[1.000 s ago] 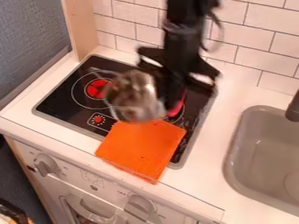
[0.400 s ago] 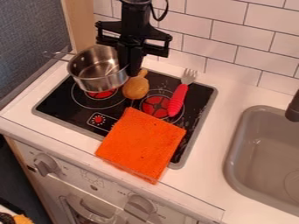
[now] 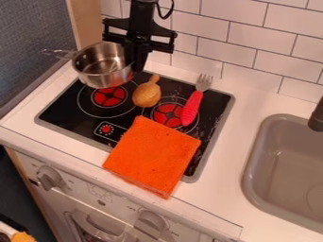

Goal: Moved the steel pot to the upper left corner of the burner

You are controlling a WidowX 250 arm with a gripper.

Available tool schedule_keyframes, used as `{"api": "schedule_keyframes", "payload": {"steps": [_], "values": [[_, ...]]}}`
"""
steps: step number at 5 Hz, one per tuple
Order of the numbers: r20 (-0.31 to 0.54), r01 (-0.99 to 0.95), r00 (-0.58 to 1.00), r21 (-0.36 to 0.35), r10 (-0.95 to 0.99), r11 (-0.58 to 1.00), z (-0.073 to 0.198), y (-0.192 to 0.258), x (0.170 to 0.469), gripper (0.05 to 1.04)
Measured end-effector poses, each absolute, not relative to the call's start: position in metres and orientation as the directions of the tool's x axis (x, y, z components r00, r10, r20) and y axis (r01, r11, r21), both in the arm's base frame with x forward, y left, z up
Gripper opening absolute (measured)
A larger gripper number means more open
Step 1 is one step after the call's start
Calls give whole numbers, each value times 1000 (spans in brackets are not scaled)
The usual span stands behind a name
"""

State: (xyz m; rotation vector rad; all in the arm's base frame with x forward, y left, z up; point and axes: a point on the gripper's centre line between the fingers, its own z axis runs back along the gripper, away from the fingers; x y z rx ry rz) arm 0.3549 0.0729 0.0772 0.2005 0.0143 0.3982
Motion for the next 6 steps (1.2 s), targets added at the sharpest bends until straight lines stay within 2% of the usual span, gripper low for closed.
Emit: {"api": "schedule_keyframes", "payload": {"steps": [2,4,5,6], "values": [[1,-468,876,243,482,850,58,106,361,78],[96,-509,859,255,503,822,48,124,366,78],[157,-493,869,201,469,846,32,122,371,78],[166,-496,865,135,474,858,30,122,375,114]]}}
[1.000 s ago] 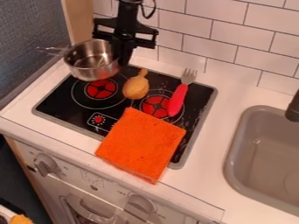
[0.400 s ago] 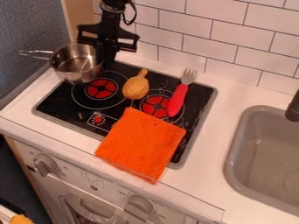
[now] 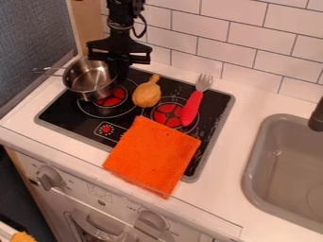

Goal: Moved the steel pot to the upper left corner of the burner

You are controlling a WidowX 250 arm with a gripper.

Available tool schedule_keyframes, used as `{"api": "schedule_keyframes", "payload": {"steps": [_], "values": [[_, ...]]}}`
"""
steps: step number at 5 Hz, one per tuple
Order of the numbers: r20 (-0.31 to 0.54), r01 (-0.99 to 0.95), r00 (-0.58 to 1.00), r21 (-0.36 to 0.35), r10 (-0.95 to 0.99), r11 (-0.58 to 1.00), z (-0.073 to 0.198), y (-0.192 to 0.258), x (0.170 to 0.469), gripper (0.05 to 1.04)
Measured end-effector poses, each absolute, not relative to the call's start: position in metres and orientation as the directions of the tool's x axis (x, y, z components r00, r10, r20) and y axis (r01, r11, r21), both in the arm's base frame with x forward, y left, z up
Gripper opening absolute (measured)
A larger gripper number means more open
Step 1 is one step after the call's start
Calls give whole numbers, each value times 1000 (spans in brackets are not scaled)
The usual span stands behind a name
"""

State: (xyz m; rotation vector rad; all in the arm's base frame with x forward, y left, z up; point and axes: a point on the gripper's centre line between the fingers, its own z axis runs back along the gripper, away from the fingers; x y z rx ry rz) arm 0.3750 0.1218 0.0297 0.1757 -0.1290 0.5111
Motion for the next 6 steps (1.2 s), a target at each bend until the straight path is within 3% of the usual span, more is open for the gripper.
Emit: {"api": "schedule_keyframes", "payload": {"steps": [1,2,3,4,5,6], "values": [[149,-482,873,119,465,868,30,119,374,288],[124,-458,886,95,446,884,32,114,374,569],[131,-411,907,64,400,909,51,112,377,866],[130,-332,936,31,326,943,78,103,373,1008],[124,-191,975,25,187,981,87,78,368,1003],[88,-86,992,15,85,996,78,56,364,1000]]}}
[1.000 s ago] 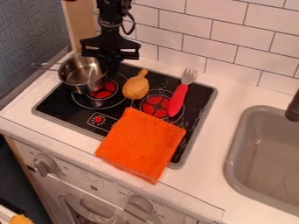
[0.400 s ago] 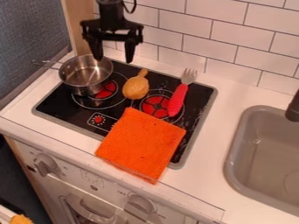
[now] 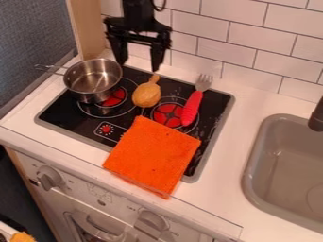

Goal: Moved the steel pot to the upper left corner of the burner

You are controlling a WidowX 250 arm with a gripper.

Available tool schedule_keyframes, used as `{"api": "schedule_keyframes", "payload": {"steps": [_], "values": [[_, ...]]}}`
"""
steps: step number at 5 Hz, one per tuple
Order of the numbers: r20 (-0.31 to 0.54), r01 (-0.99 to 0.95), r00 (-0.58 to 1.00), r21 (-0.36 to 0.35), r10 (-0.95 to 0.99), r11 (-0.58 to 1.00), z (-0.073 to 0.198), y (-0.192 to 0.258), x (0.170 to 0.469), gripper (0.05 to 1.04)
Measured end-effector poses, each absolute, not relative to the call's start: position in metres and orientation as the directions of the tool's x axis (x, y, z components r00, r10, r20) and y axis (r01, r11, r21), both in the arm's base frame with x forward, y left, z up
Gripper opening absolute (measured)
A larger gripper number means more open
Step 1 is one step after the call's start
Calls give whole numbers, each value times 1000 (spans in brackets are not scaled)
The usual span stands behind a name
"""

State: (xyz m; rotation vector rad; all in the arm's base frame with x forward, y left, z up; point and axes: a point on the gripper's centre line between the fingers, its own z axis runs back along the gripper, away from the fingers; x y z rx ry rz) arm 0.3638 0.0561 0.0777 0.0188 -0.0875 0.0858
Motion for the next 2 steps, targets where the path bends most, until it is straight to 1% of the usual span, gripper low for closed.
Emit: {"api": "schedule_keyframes", "payload": {"steps": [1,2], "values": [[61,-2,998,48,-1,999,74,38,361,1000],[61,54,997,46,-57,998,75,29,362,1000]]}}
